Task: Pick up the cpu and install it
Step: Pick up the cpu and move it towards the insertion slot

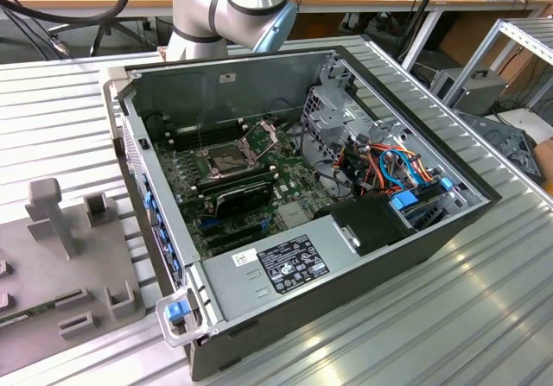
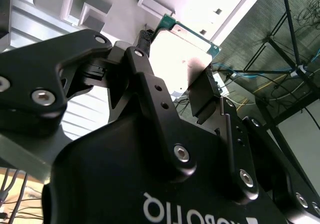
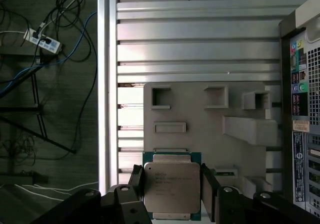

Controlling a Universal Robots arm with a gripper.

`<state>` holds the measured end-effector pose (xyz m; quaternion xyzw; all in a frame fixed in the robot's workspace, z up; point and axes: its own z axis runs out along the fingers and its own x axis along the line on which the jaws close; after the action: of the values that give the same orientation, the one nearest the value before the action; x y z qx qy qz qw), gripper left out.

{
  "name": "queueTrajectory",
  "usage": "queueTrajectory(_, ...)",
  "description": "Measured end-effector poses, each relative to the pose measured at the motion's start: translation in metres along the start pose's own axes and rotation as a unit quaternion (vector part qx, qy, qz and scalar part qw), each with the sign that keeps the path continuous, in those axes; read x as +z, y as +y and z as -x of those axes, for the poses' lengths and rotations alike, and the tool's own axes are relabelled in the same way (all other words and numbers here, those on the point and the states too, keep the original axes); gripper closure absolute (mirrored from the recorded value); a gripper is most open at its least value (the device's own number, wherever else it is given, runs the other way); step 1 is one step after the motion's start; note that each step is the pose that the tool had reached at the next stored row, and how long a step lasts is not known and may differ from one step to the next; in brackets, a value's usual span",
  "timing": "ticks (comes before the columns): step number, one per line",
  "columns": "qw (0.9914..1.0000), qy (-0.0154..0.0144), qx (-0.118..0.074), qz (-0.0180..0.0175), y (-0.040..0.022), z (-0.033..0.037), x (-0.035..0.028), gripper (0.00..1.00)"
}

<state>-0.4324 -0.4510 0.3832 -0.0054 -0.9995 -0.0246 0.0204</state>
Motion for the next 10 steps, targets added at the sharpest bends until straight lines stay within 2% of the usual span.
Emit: queueTrajectory(10, 1.00000, 0.0000, 0.000, 0.0000, 0.0003, -0.0002, -0.0056, 0.45)
